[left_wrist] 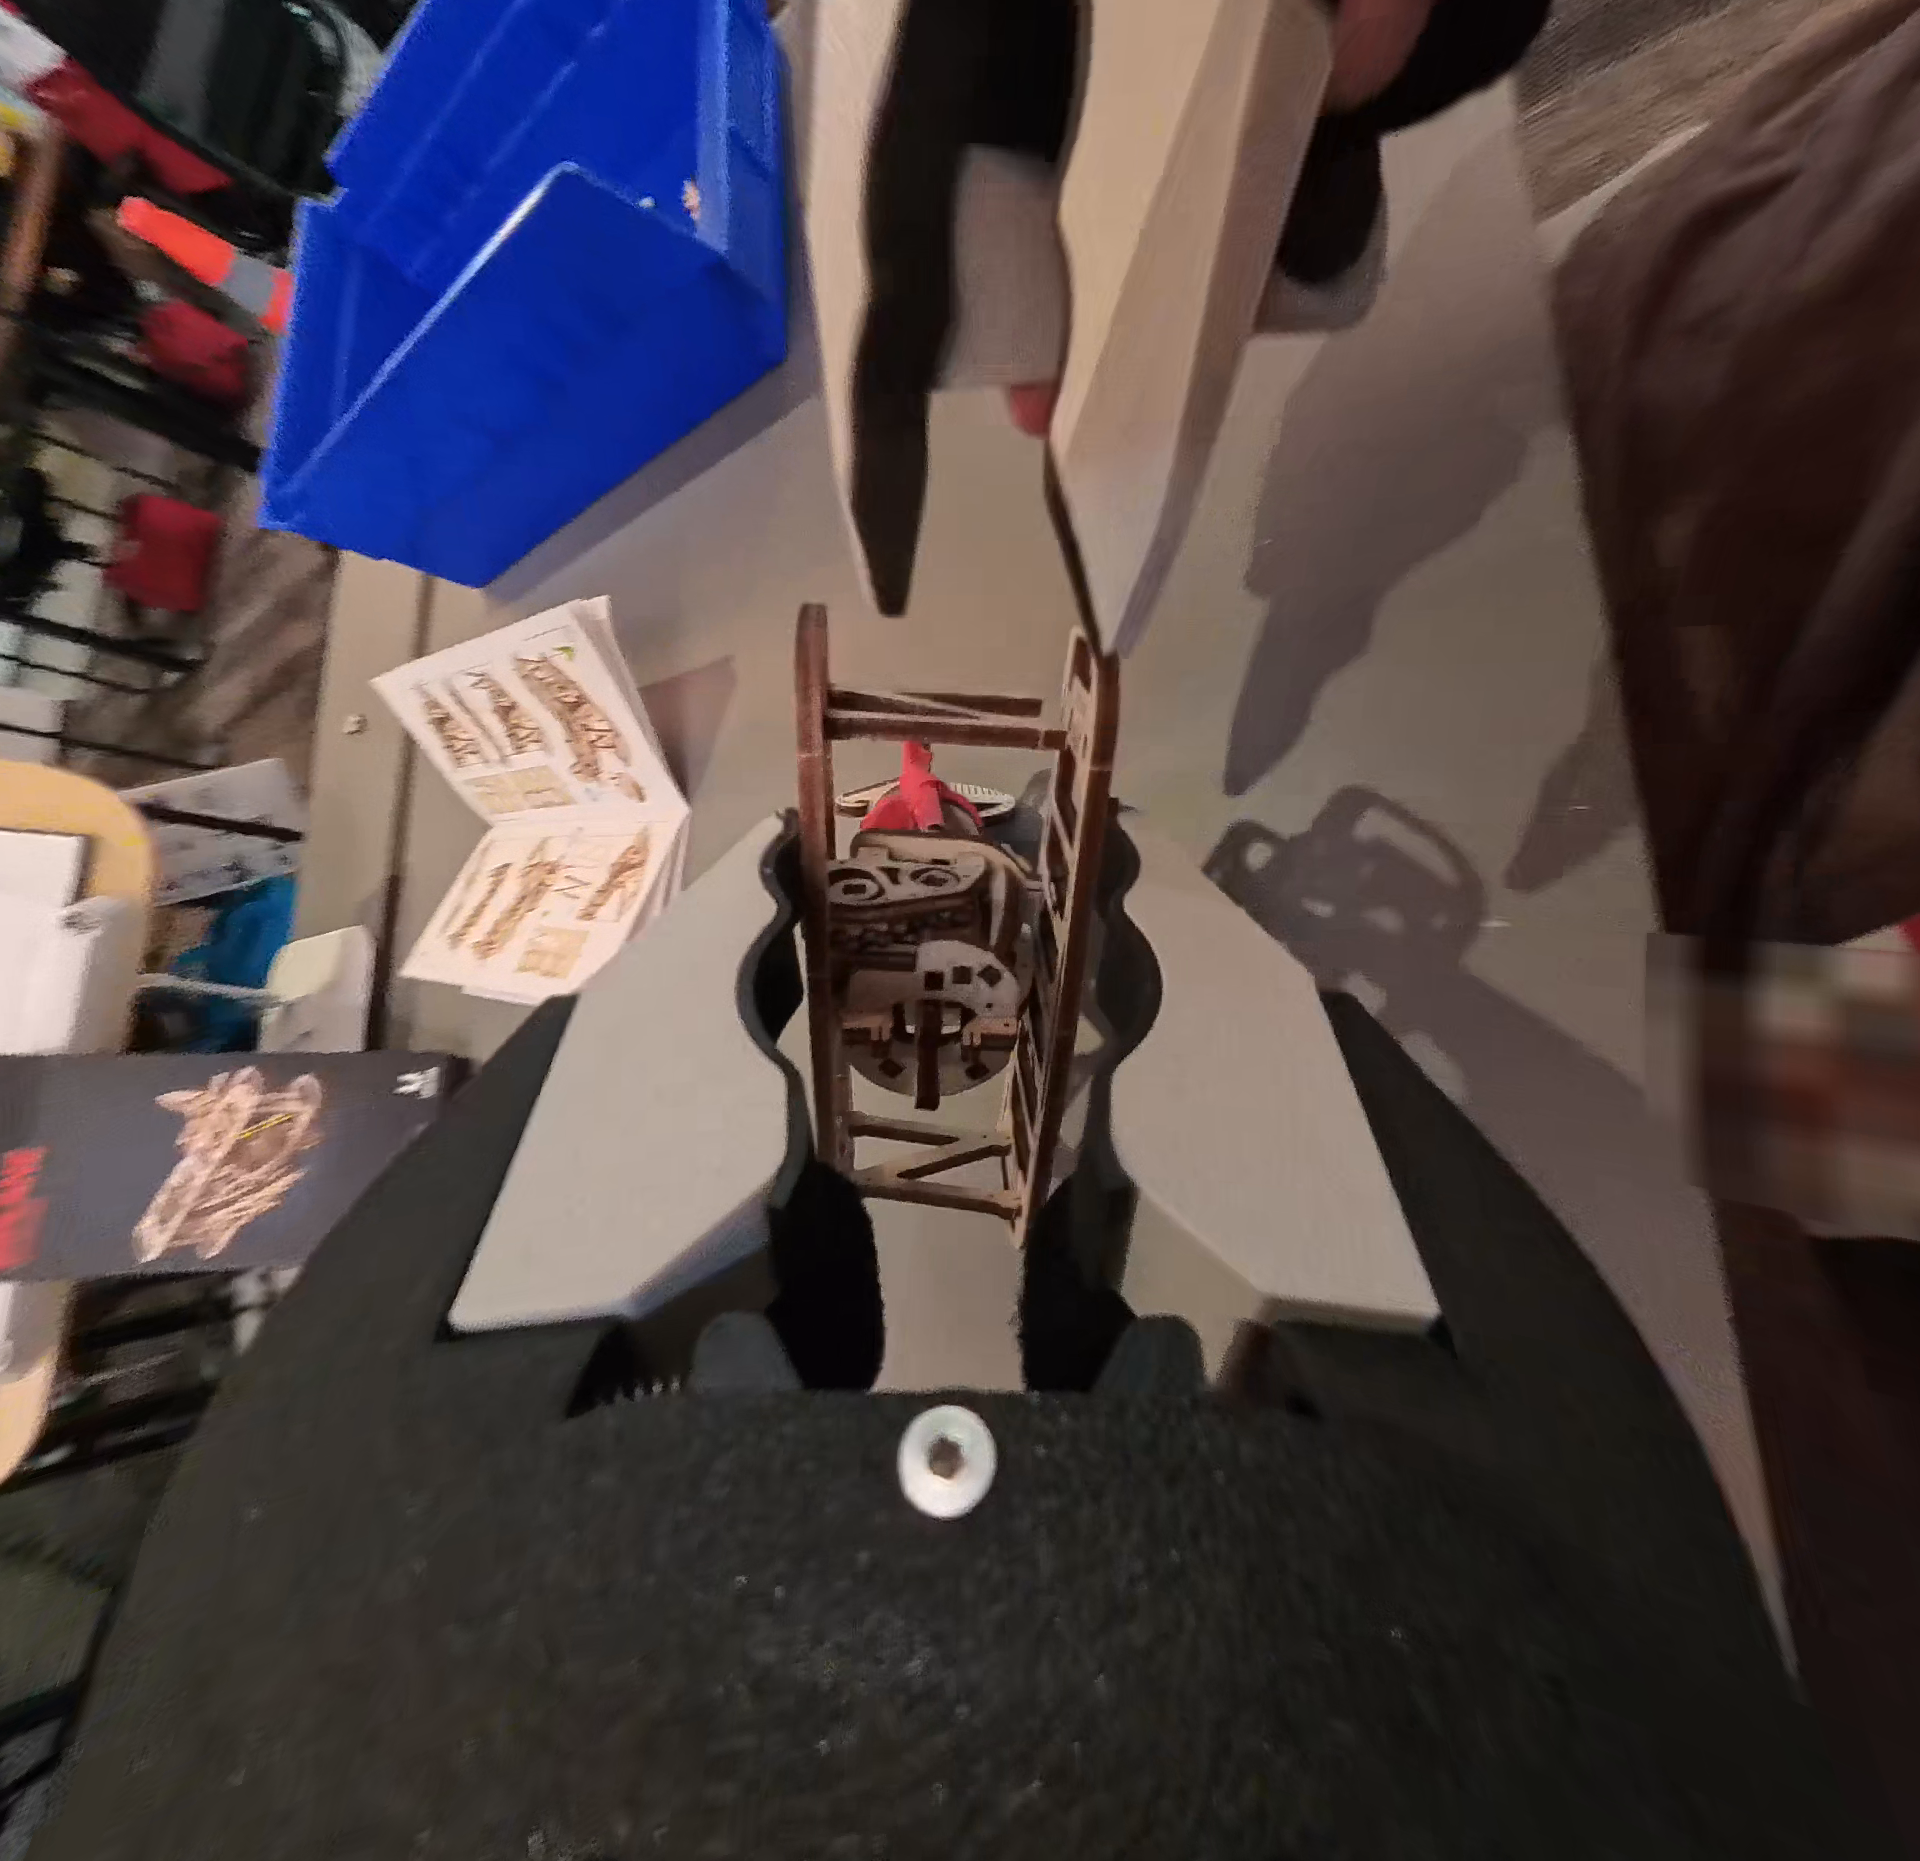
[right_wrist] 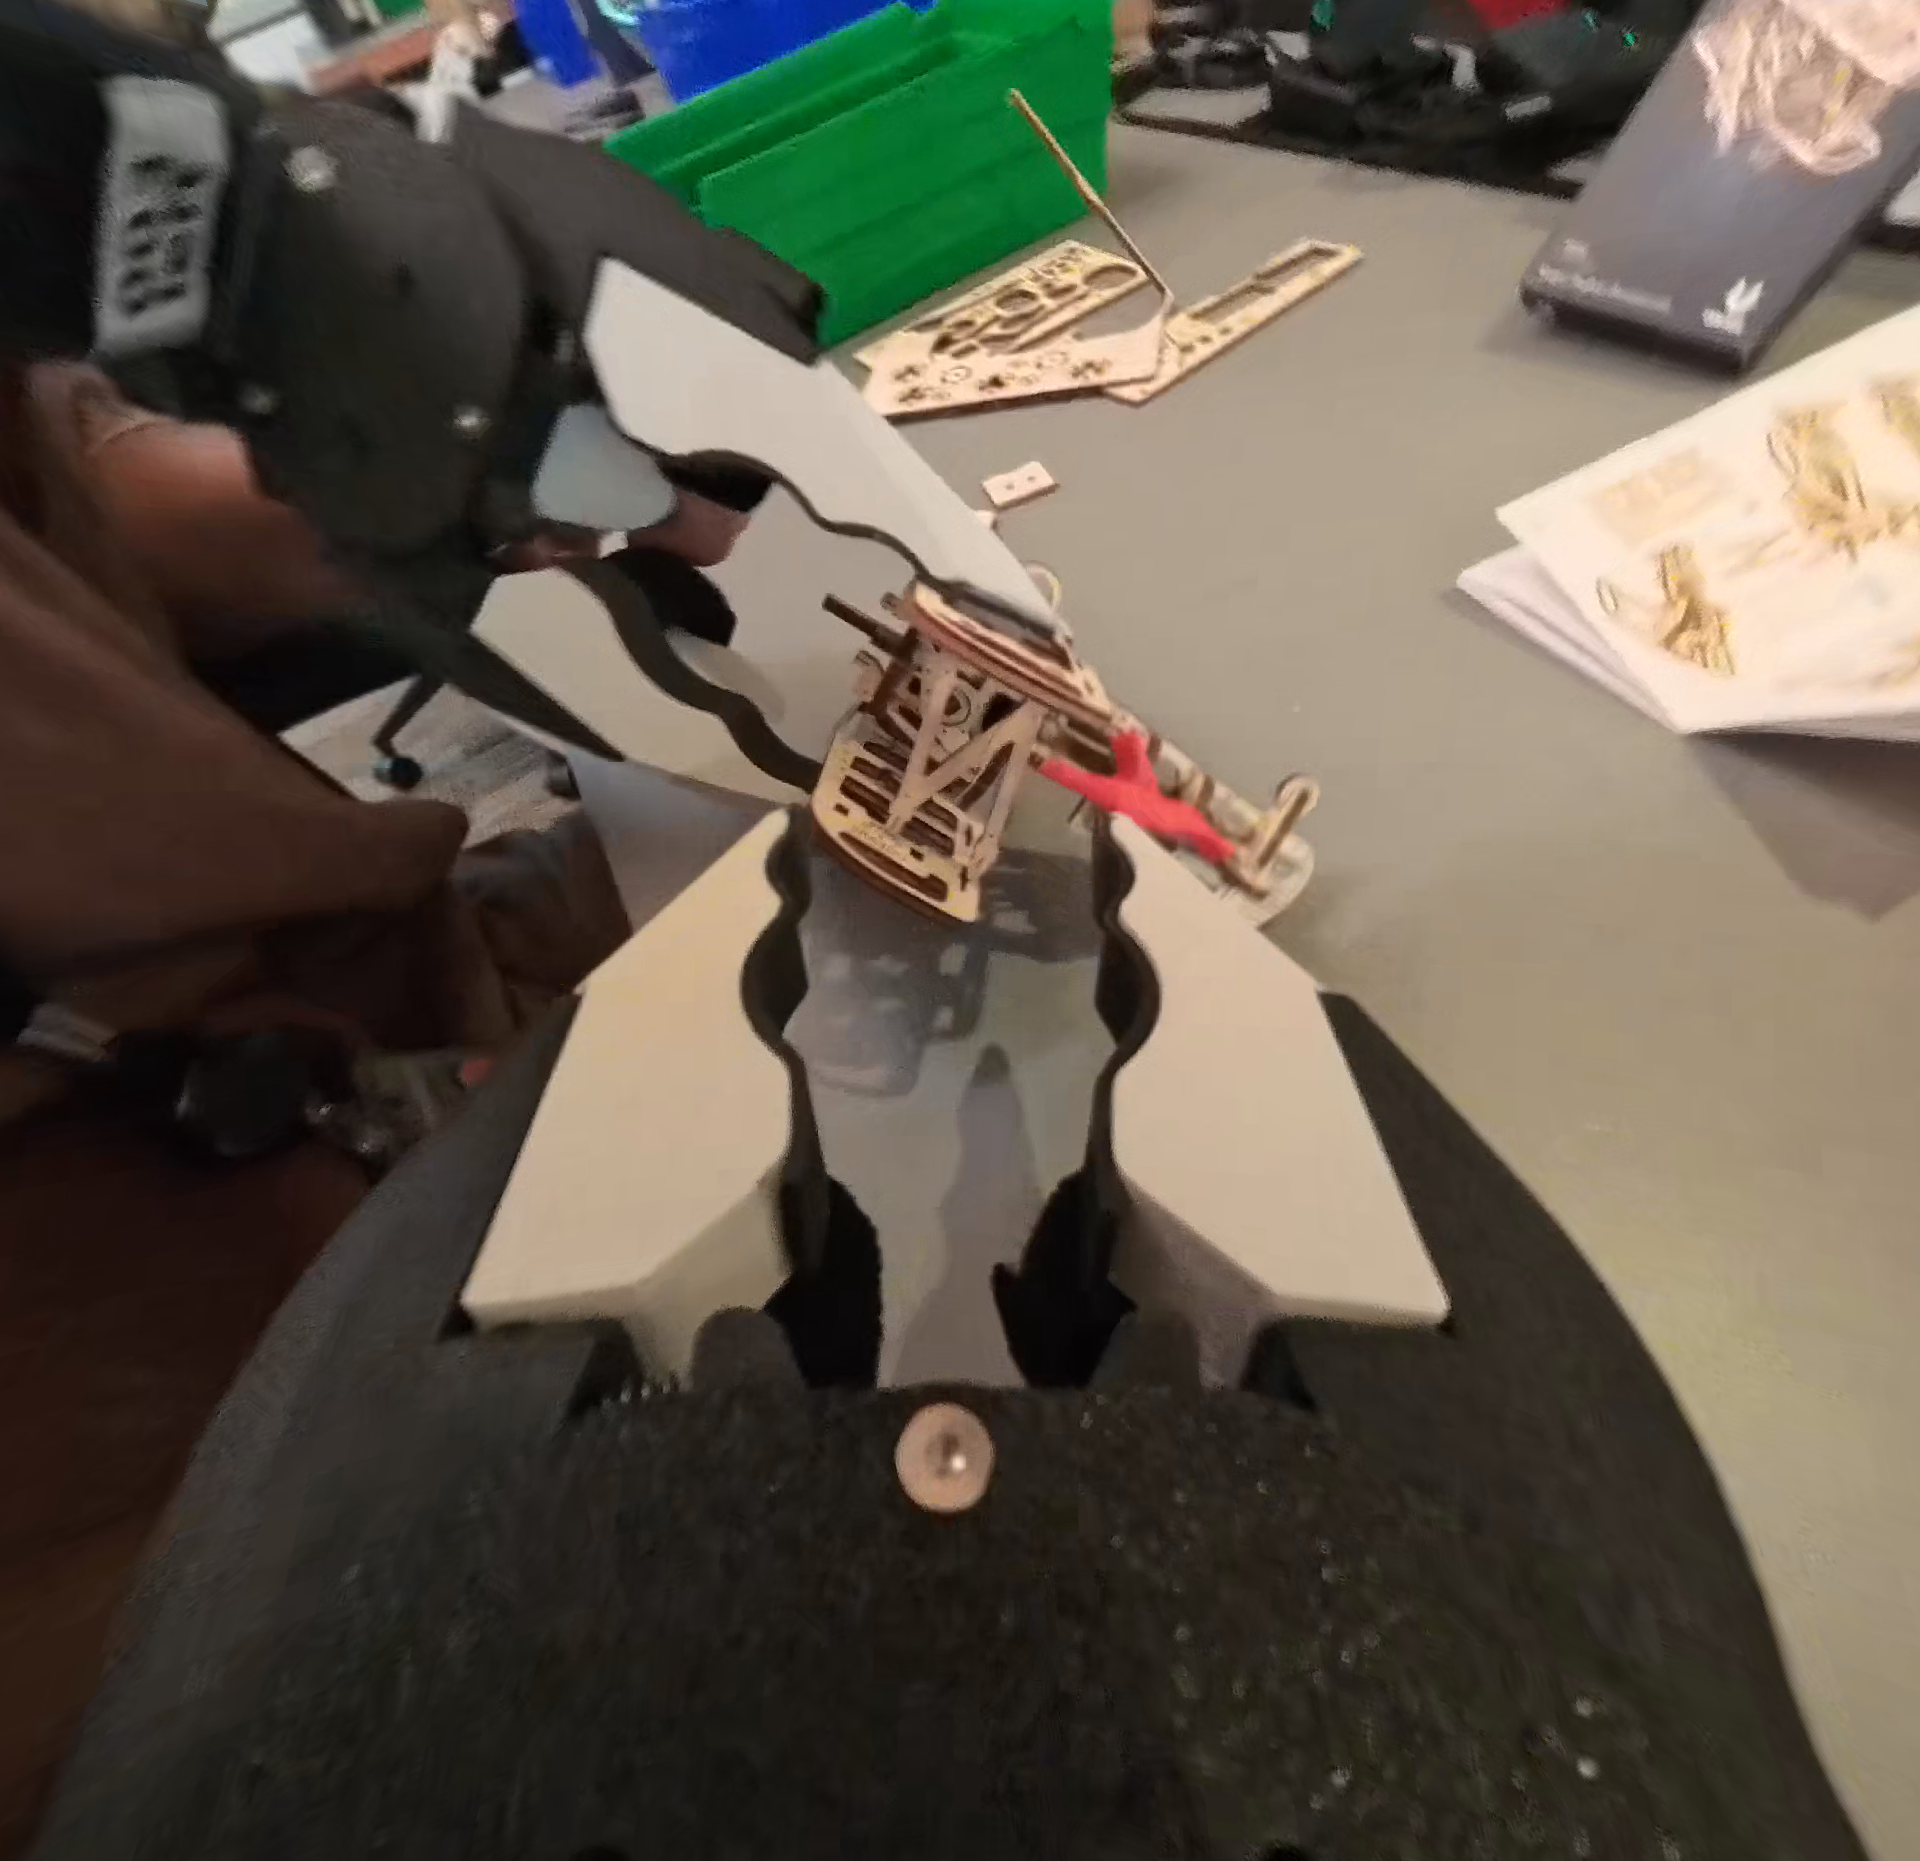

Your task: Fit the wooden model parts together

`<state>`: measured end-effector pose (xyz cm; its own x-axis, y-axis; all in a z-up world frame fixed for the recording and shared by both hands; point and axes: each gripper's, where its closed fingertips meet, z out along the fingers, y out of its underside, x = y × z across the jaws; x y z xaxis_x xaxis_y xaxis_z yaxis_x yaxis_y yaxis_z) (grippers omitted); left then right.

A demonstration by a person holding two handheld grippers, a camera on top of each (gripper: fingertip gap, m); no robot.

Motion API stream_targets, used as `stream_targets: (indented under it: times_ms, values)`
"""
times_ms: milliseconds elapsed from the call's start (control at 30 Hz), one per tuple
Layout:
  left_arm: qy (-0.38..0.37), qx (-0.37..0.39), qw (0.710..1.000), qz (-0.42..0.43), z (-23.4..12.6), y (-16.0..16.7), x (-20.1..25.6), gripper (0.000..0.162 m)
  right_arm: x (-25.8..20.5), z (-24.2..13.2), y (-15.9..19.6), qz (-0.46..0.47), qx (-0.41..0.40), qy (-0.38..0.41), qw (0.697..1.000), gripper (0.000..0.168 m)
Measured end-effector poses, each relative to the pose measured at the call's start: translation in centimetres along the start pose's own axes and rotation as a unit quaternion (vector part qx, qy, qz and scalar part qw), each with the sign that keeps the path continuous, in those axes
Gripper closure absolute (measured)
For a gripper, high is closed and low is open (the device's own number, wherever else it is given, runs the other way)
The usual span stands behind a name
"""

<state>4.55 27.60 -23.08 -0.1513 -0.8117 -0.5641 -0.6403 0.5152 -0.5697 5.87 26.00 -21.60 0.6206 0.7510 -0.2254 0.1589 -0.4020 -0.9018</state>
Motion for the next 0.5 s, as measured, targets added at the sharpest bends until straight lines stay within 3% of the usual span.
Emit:
stream_targets:
  times_ms: [67,133,400,500]
  values:
    - [-0.035,-0.008,0.999,0.023,0.3,0.1,-0.2,0.11,0.3,0.8,0.4,0.032,0.009,0.003,0.999,0.118]
    - [-0.062,-0.02,0.997,0.048,0.6,0.5,-0.4,0.11,0.1,1.4,0.8,0.047,0.009,-0.011,0.999,0.134]
    - [-0.089,-0.04,0.992,0.074,1.2,1.3,0.0,0.109,0.8,2.4,1.4,0.076,-0.012,-0.001,0.997,0.143]
    - [-0.102,-0.053,0.99,0.08,1.6,1.4,-0.1,0.11,1.3,2.8,1.8,0.08,-0.034,0.039,0.995,0.148]
